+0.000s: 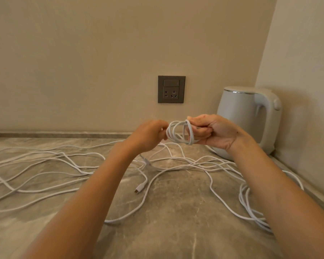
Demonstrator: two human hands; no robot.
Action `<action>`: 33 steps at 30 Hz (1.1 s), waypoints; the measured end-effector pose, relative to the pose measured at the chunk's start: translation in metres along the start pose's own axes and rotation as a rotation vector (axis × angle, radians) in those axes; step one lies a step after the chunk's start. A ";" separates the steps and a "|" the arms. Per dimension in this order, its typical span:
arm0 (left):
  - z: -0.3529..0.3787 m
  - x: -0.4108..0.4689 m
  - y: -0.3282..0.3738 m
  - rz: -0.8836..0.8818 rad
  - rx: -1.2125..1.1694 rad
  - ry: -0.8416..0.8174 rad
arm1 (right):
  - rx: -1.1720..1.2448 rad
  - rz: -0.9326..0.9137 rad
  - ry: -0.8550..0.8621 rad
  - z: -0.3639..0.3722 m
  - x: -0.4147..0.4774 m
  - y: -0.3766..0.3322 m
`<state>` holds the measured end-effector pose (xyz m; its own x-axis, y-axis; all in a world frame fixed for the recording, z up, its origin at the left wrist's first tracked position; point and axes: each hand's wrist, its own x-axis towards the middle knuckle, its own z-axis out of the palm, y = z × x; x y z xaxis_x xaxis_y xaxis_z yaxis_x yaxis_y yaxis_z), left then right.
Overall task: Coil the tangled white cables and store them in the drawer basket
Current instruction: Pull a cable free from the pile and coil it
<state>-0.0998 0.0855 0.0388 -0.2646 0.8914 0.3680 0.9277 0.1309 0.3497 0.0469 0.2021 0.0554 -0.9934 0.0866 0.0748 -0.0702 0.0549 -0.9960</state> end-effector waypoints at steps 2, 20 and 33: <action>-0.003 0.000 0.004 -0.030 0.032 0.015 | -0.027 0.071 -0.011 -0.004 -0.003 0.000; -0.009 0.002 0.033 -0.007 -0.037 0.289 | -0.388 0.034 0.768 0.020 0.019 -0.009; 0.010 -0.001 0.025 -0.064 -0.586 -0.013 | 0.616 -0.230 0.658 -0.003 0.018 0.000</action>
<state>-0.0733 0.0920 0.0382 -0.3089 0.8953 0.3211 0.6087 -0.0733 0.7900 0.0295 0.2068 0.0571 -0.7108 0.6965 0.0983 -0.4821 -0.3807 -0.7891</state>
